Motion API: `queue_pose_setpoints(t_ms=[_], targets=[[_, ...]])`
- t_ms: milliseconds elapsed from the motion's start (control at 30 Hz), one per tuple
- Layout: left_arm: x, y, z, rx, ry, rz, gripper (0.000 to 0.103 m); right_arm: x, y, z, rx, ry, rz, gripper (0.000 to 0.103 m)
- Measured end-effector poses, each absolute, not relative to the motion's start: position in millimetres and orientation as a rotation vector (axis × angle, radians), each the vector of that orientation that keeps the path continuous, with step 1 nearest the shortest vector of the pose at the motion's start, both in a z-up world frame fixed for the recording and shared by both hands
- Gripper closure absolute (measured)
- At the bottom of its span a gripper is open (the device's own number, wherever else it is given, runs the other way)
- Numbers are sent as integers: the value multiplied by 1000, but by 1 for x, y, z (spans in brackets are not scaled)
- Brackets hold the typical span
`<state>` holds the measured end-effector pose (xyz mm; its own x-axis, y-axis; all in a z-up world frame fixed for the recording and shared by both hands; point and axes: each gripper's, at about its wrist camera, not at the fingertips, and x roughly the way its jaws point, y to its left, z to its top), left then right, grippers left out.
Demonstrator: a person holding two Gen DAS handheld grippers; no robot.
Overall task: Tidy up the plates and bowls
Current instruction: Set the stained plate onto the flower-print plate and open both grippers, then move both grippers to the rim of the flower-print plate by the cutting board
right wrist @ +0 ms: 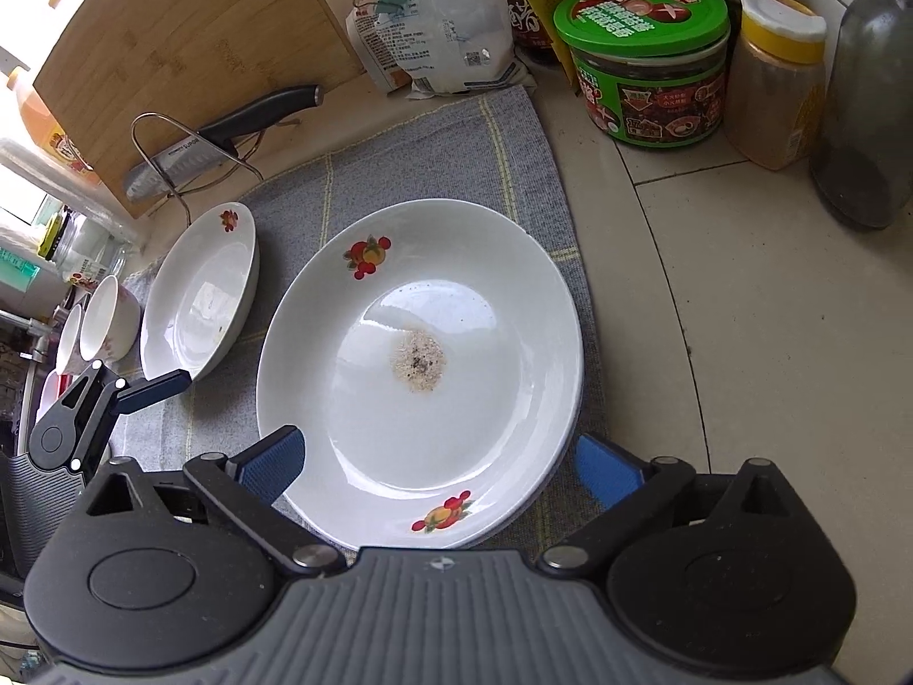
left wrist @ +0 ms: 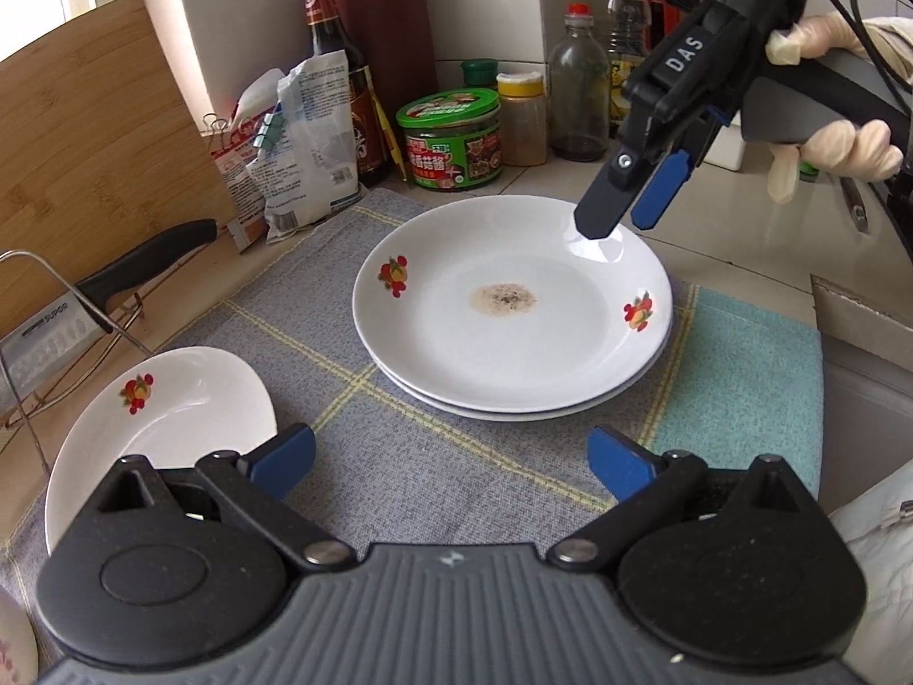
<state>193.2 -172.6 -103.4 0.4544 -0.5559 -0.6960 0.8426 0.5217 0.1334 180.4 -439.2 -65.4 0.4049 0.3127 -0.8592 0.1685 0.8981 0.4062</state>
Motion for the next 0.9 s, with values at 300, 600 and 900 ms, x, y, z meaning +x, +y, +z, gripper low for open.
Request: queue_pose_setpoints(t_ms=[300,600,900], targets=[[187,-151,-95,388,649,-740,2,163,-405,-52,239,1021,-7,0],[180,-109,-87,244,660,-564,1,153,-345,-42,119,870,-15,0],[175,-53,-97,220,676,-518,1,152,-267,-44,11,816,8,0]])
